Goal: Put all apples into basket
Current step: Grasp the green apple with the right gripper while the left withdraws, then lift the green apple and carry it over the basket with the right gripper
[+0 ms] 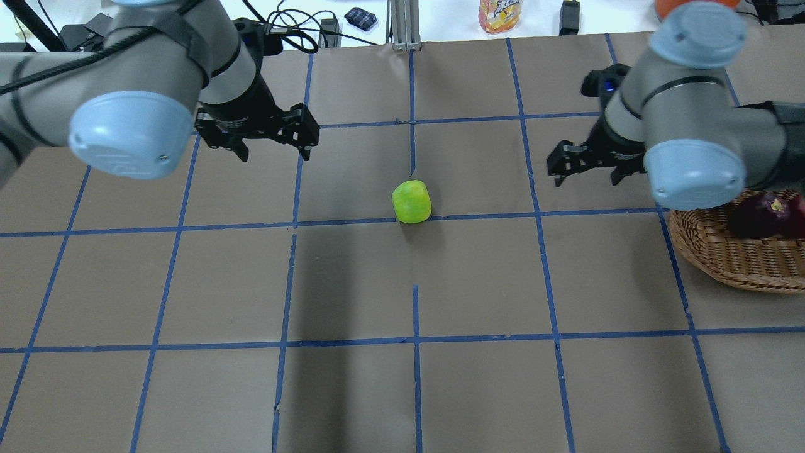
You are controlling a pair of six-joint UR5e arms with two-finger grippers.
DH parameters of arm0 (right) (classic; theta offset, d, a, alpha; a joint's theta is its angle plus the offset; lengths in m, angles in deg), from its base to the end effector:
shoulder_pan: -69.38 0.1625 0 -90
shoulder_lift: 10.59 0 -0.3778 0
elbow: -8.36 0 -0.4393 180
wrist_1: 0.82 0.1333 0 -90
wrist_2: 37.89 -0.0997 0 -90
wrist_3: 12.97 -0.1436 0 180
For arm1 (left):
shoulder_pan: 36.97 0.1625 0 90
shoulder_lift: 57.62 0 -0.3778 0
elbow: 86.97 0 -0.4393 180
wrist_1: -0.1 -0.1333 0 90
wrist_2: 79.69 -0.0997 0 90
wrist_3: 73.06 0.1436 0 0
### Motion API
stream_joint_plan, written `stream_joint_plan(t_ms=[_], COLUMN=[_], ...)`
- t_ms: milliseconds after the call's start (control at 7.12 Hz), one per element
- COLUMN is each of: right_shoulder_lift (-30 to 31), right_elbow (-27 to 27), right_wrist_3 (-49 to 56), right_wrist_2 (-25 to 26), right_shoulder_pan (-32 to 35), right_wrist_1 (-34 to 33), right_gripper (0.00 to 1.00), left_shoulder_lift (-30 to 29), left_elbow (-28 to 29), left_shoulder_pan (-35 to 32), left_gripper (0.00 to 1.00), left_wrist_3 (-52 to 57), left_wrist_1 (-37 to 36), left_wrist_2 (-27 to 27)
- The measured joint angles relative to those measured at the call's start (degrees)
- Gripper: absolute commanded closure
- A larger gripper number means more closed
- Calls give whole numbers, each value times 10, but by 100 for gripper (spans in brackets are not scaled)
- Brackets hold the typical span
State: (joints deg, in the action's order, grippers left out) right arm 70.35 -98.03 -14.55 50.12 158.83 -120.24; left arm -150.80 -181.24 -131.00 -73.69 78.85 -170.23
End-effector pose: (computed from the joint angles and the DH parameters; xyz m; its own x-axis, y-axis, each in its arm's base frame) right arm 0.1329 -0.5669 0.2105 -0.9987 0.0347 -0.0365 0.0371 0.9970 -0.0683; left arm -0.1714 -0.5549 0.3461 -0.9982 0.0587 -0.0087 0.0592 0.9960 -0.0664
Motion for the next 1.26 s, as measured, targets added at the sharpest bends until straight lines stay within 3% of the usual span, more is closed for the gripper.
stream_joint_plan(t_ms=[421, 982, 1263], right_shoulder_lift=[-152, -211, -240], right_elbow=[154, 171, 171], right_wrist_3=[-185, -225, -214], right_wrist_2=[3, 0, 0], right_shoulder_pan=[170, 207, 210], right_wrist_1=[-3, -15, -35], right_gripper=[0, 0, 0], left_shoulder_lift=[70, 29, 27], left_elbow=[13, 82, 83], left_shoulder_pan=[59, 58, 55], left_gripper=[0, 0, 0], left_wrist_3=[53, 56, 59], left_wrist_1=[97, 119, 121], left_wrist_2=[-6, 13, 15])
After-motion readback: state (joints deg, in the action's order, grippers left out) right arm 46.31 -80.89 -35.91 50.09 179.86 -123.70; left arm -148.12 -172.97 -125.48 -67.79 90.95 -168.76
